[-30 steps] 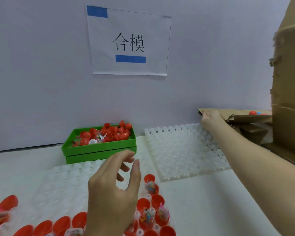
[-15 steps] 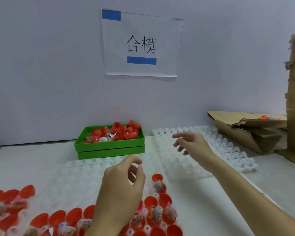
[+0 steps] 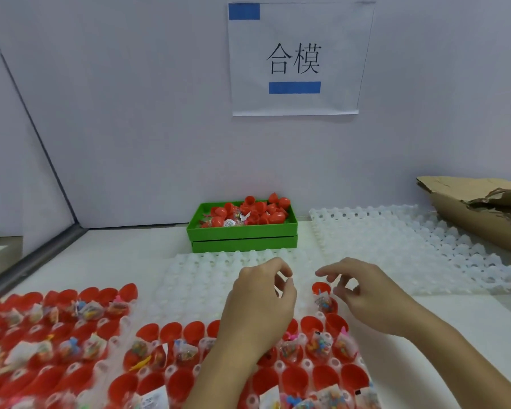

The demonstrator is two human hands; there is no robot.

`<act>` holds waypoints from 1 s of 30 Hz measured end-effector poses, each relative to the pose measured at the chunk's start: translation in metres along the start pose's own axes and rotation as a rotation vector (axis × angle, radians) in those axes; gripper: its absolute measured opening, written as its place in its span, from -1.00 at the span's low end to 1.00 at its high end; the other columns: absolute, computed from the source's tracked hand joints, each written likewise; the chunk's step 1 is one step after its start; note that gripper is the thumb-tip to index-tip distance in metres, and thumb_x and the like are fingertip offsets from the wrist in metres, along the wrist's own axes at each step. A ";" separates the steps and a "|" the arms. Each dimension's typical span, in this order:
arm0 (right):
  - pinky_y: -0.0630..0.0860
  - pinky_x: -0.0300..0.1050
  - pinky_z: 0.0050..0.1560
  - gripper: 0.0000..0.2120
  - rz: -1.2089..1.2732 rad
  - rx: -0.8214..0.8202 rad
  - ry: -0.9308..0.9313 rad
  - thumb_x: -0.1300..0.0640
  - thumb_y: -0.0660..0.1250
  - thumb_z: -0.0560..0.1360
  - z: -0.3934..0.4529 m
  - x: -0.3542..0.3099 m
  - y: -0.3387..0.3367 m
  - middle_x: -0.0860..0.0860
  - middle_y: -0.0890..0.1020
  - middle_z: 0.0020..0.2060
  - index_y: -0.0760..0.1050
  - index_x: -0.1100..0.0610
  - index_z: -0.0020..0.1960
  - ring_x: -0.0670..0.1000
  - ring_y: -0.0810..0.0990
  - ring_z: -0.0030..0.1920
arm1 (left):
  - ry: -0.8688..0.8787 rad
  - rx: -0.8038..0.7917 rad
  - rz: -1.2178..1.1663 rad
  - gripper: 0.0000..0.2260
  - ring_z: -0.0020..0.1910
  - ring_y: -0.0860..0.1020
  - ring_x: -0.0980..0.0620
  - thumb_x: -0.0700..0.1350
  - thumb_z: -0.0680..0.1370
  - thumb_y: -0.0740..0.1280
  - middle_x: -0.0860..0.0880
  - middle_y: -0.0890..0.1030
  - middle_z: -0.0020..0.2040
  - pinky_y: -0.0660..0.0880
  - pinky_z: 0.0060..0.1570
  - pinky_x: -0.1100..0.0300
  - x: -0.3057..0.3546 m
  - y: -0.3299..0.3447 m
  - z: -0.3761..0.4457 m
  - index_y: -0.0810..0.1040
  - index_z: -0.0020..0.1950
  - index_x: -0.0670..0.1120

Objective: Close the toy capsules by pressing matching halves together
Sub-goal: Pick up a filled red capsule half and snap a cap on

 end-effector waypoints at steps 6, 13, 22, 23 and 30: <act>0.41 -0.37 -0.02 -0.69 -0.108 -0.092 -0.040 0.15 0.26 0.62 0.004 -0.001 0.004 -0.20 0.46 0.05 0.54 -0.26 0.18 -0.20 0.47 0.04 | -0.005 -0.006 0.033 -0.73 -0.17 0.57 0.19 -0.06 0.63 0.22 0.11 0.59 -0.13 0.58 -0.05 0.23 -0.004 0.004 0.001 0.47 0.33 0.08; 0.43 -0.37 -0.07 -0.77 -0.076 -0.020 -0.046 0.17 0.30 0.60 0.002 -0.001 0.005 -0.18 0.48 0.04 0.57 -0.15 0.10 -0.22 0.50 0.00 | -0.004 0.000 0.051 -0.72 -0.17 0.58 0.21 -0.03 0.62 0.26 0.18 0.58 -0.14 0.59 -0.05 0.23 -0.004 0.005 0.001 0.46 0.34 0.10; 0.36 -0.40 -0.06 -0.87 -0.063 0.016 -0.038 0.07 0.27 0.61 0.004 0.000 0.003 -0.22 0.49 0.04 0.52 -0.11 0.10 -0.21 0.46 0.07 | 0.029 -0.032 0.060 -0.74 -0.12 0.55 0.22 -0.08 0.64 0.23 0.10 0.57 0.00 0.51 -0.09 0.37 -0.004 0.005 0.001 0.47 0.32 0.09; 0.37 -0.40 -0.07 -0.88 -0.056 0.031 -0.039 0.07 0.28 0.61 0.004 0.000 0.003 -0.22 0.51 0.03 0.52 -0.10 0.11 -0.22 0.47 0.06 | 0.024 -0.039 0.045 -0.75 -0.12 0.55 0.23 -0.08 0.63 0.24 0.11 0.56 -0.01 0.45 -0.16 0.46 -0.004 0.005 0.001 0.47 0.31 0.08; 0.47 -0.47 -0.09 -0.88 0.076 0.148 -0.115 0.16 0.34 0.57 0.000 -0.016 0.002 -0.23 0.64 -0.13 0.58 -0.06 0.00 -0.31 0.54 -0.04 | -0.036 -0.161 -0.073 -0.41 -0.01 0.52 0.27 0.00 0.39 0.55 0.18 0.53 0.04 0.49 -0.16 0.45 -0.004 0.009 0.001 0.41 0.36 0.11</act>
Point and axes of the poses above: each hand's wrist, its own z-axis towards the middle knuckle, its own y-axis out of the palm, x = y × z, the point moved 2 cm from there along z, towards the middle knuckle
